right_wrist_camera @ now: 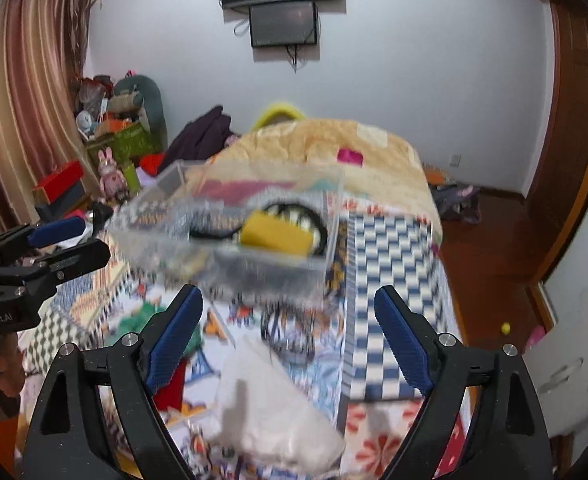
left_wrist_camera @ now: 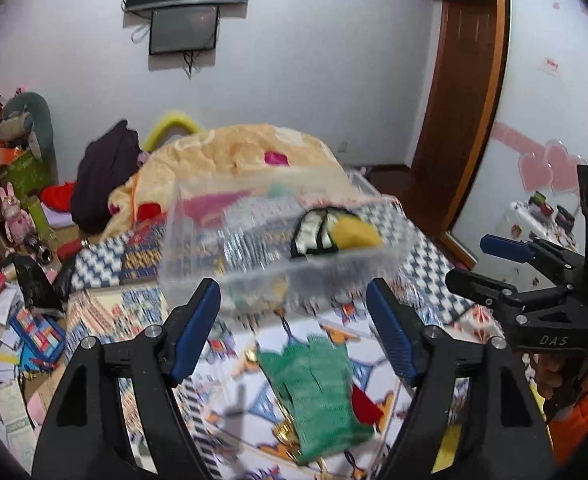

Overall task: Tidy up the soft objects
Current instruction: 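Grasp the green knitted glove with left tool while right grasps the white cloth bag, then carry the glove and white cloth bag into the clear box and release both, then grasp the red tasselled pouch with left tool while right grasps the beaded bracelet, then carry the red pouch and bracelet into the clear box and release both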

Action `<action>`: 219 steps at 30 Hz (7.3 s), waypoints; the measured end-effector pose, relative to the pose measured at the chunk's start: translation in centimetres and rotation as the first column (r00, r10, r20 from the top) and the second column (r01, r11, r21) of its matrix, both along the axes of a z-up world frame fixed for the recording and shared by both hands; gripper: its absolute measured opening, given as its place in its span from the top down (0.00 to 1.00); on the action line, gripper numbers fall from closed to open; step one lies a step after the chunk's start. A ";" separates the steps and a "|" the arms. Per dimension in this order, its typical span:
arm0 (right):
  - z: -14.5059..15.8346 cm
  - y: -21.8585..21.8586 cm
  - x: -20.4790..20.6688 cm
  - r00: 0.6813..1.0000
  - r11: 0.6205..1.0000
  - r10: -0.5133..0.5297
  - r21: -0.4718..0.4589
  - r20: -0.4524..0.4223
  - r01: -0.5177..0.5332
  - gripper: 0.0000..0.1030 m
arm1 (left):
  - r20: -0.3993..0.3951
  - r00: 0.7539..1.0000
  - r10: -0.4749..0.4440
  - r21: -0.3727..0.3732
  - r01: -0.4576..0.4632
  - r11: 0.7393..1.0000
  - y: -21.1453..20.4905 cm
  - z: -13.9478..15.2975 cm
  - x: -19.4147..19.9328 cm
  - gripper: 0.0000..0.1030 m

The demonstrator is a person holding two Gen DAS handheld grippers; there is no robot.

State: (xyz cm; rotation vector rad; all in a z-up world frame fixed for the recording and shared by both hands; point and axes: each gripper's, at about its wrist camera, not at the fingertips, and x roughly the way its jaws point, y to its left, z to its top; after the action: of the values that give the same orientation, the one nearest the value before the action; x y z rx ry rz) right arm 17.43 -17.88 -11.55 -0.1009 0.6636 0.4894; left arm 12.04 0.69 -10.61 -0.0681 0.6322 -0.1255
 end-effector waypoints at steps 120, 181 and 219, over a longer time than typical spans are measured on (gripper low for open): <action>1.6 4.0 2.0 0.994 0.999 0.039 -0.007 0.106 -0.039 0.24 | 0.069 0.992 0.107 -0.042 -0.104 0.994 3.9 1.7 2.4 0.30; 0.7 3.4 0.2 0.991 0.994 0.101 0.034 0.090 -0.105 0.86 | 0.110 0.990 0.092 0.014 -0.094 0.995 3.1 1.6 0.4 0.72; -1.9 6.0 8.8 1.000 1.000 -0.004 -0.024 0.007 0.004 0.47 | -0.036 0.987 0.159 0.023 -0.158 0.987 4.0 -2.5 10.5 0.40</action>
State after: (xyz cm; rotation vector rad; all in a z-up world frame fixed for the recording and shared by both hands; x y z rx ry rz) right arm 26.22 -11.86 -13.43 -0.1240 0.6632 0.4766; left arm 22.53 4.68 -13.10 -0.1012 0.6634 0.0357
